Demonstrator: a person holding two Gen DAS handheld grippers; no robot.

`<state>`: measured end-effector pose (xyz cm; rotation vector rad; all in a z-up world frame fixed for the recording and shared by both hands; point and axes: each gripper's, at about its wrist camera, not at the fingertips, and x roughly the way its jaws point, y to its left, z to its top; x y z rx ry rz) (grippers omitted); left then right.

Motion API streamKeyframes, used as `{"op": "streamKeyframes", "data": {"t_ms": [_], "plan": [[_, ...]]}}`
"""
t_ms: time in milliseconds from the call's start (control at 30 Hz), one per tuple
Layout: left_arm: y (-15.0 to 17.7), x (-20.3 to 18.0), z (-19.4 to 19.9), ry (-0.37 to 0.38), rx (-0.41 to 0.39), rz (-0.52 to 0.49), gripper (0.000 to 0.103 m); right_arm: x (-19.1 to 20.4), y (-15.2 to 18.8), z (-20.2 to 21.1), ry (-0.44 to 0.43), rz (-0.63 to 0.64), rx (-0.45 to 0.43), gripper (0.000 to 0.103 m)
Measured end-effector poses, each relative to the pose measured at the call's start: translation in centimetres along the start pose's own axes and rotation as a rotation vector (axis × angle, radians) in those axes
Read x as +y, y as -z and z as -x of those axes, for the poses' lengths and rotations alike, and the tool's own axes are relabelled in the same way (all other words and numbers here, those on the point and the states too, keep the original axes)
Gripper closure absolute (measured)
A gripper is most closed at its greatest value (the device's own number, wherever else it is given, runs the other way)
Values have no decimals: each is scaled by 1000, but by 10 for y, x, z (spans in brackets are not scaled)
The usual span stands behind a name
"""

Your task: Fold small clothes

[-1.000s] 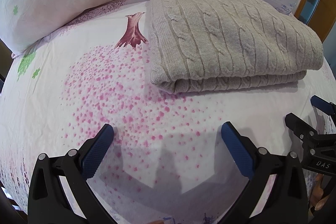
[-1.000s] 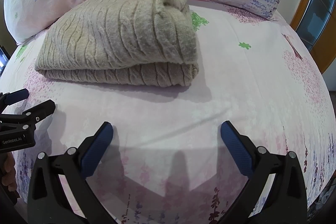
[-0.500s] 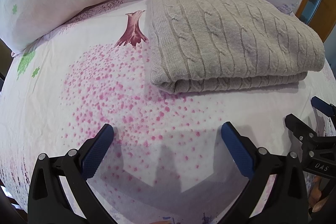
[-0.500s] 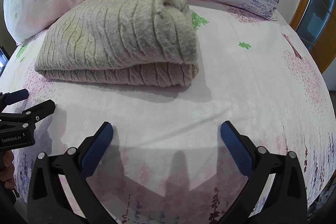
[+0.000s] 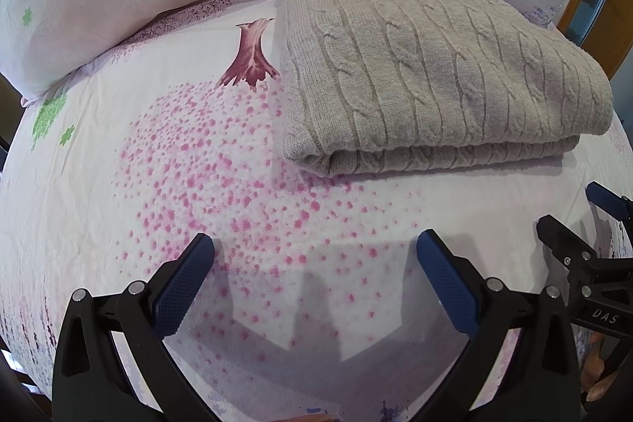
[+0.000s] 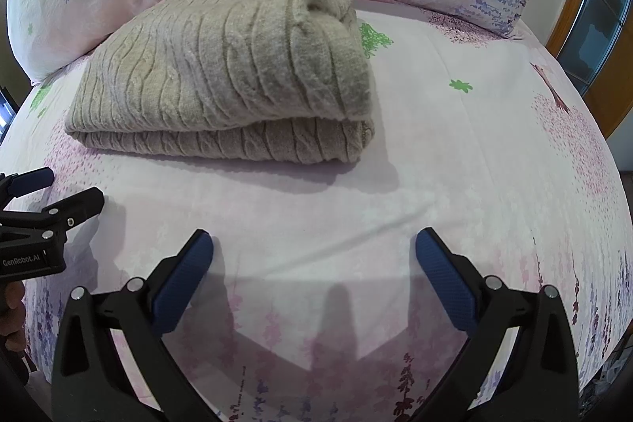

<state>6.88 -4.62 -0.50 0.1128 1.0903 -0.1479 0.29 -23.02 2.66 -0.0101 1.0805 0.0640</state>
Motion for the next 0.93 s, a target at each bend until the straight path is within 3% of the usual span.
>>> {"op": "streamKeyframes", "data": {"t_ms": [933], "plan": [[1,1,-1,-2,7,3,1,0,0,0,1,-1,0,2]]}}
